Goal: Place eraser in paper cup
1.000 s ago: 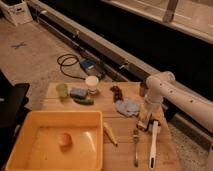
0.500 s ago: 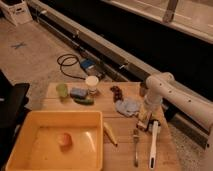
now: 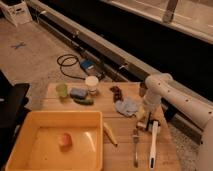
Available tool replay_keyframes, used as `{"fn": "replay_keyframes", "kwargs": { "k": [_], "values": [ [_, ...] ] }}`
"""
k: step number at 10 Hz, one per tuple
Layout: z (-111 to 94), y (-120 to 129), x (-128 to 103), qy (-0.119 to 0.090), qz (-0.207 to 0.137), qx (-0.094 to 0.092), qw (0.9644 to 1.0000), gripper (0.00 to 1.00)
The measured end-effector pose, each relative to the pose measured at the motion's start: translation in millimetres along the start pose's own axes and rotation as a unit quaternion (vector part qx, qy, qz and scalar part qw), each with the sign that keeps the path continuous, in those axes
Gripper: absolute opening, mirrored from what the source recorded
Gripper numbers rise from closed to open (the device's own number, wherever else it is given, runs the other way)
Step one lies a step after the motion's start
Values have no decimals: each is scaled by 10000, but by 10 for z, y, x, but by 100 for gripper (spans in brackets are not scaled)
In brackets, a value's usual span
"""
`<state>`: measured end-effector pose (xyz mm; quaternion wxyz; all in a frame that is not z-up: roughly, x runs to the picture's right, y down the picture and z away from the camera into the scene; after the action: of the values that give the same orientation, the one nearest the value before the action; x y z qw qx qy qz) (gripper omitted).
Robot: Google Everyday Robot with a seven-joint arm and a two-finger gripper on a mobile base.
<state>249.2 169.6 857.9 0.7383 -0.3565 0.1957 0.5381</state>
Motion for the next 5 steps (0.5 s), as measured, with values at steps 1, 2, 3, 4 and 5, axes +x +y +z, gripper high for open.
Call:
{"fn": "replay_keyframes", "kwargs": {
  "k": [1,2,3,4,5],
  "values": [
    [-8,11,-9,2,-14,3,10000,63],
    [-3,-8,2,12,5,-8,10000,63],
    [53,13,-7,65,2,-89,9999,63],
    [134,24,-16,113,-6,-130,9999,62],
    [191,34,-16,125,-18,-136,9998,54]
  ]
}}
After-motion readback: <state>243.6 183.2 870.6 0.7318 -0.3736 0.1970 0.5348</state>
